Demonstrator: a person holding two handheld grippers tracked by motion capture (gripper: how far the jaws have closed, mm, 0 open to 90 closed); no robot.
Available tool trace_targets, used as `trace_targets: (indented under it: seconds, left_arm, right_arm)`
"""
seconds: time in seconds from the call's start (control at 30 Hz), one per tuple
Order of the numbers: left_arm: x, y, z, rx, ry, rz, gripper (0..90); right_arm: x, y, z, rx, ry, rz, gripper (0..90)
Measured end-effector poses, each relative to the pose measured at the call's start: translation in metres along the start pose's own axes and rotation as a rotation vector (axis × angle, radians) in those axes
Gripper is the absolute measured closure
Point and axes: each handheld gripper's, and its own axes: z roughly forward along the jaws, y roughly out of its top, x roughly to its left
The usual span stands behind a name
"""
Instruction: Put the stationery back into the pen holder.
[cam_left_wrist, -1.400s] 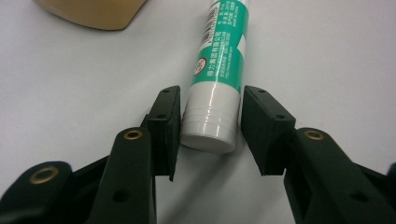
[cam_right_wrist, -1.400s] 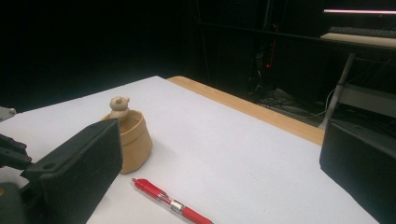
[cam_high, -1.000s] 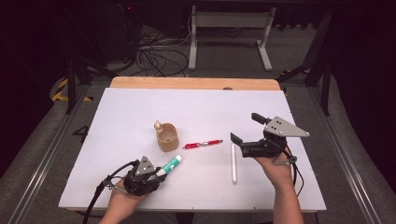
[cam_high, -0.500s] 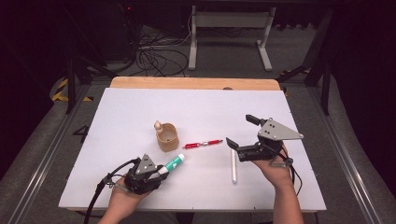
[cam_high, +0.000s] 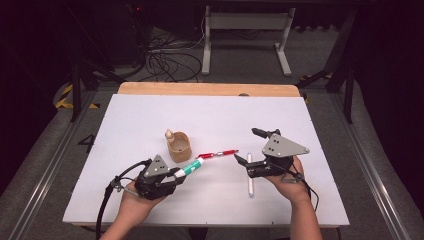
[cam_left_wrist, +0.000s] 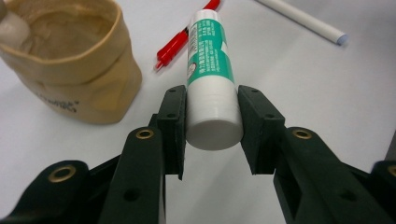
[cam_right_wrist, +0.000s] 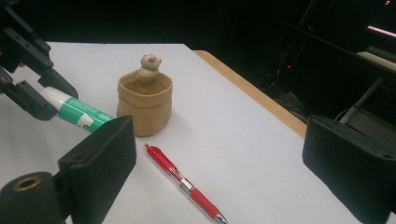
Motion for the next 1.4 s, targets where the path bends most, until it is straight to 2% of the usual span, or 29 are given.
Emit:
trace_targets:
  seconds: [0.5,0.9,1.4]
  left_arm:
    - [-0.001,0.032,0.0,-0.034,-0.03,0.022,65.0]
    - [-0.006,0.046,0.007,-0.042,-0.058,0.029,65.0]
    - [-0.009,0.059,0.014,-0.034,-0.084,0.041,65.0]
  right_arm:
    - [0.015,-0.001,0.011,0.066,0.023,-0.157,23.6]
    - [0.026,-0.002,0.019,0.08,0.004,-0.271,26.2]
    - [0.04,-0.005,0.031,0.101,0.031,-0.434,31.5]
